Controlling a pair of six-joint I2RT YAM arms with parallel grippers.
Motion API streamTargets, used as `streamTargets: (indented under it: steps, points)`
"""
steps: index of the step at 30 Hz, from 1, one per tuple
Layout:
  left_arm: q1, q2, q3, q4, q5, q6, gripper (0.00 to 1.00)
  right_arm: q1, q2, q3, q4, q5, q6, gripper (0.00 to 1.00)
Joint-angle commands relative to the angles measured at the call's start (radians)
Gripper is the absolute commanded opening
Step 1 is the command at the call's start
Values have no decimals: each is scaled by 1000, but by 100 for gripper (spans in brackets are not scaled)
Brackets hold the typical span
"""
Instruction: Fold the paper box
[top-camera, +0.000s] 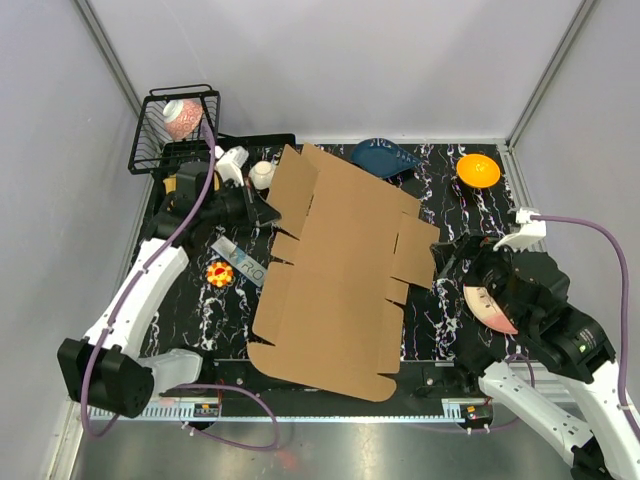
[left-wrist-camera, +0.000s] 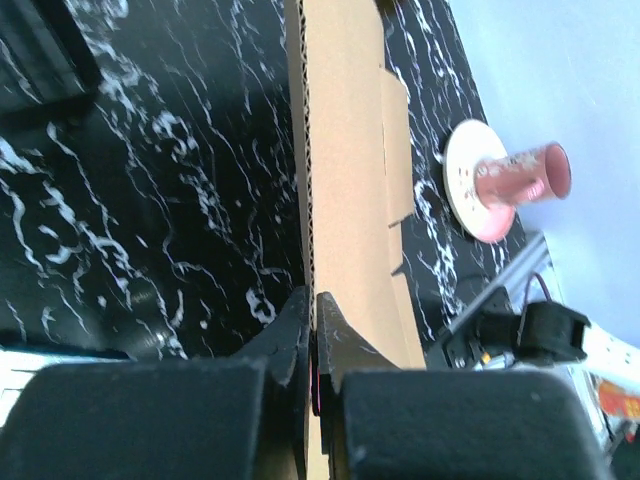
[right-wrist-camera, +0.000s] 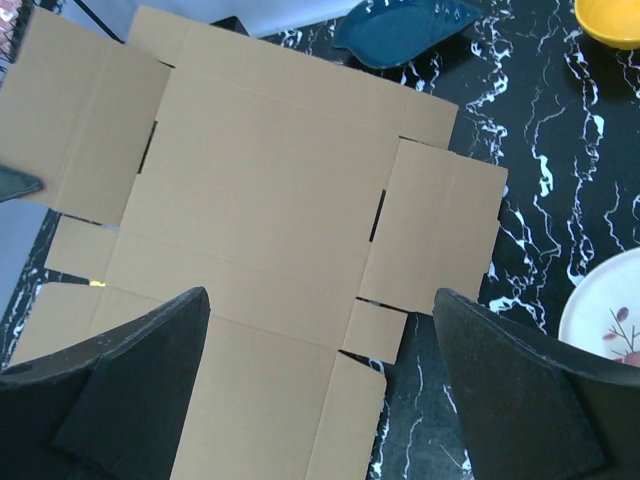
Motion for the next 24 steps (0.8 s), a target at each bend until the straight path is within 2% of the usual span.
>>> streamTargets:
  steps: [1,4,7,11,12,14,16,19,23,24]
  points:
    - [-5,-75,-109,-74,163,-9,0,3,0,9,-57,-13,-2,100]
    - [-20,-141,-226,-75,130,-6,0,3,-13,-23,-55,-17,8,100]
    - [-85,-216,-321,-75,24,-12,0,5,-22,-71,-35,-13,14,100]
    - [-99,-238,-380,-77,-79,-29,0,5,1,-155,30,-10,51,100]
    - [-100,-232,-381,-81,-105,-32,3,5,10,-184,44,-17,62,100]
    - [-105,-218,-378,-81,-148,-43,29,5,47,-218,89,-31,100,100]
    - [-109,-213,-364,-81,-188,-45,62,5,70,-241,142,-52,125,100]
    - [-109,-233,-321,-107,-270,-34,82,3,116,-280,216,-66,146,100]
    - [-108,-262,-236,-159,-375,-9,86,5,217,-330,326,-117,168,95]
    - [-109,-265,-210,-161,-392,-9,86,5,242,-344,354,-131,174,88]
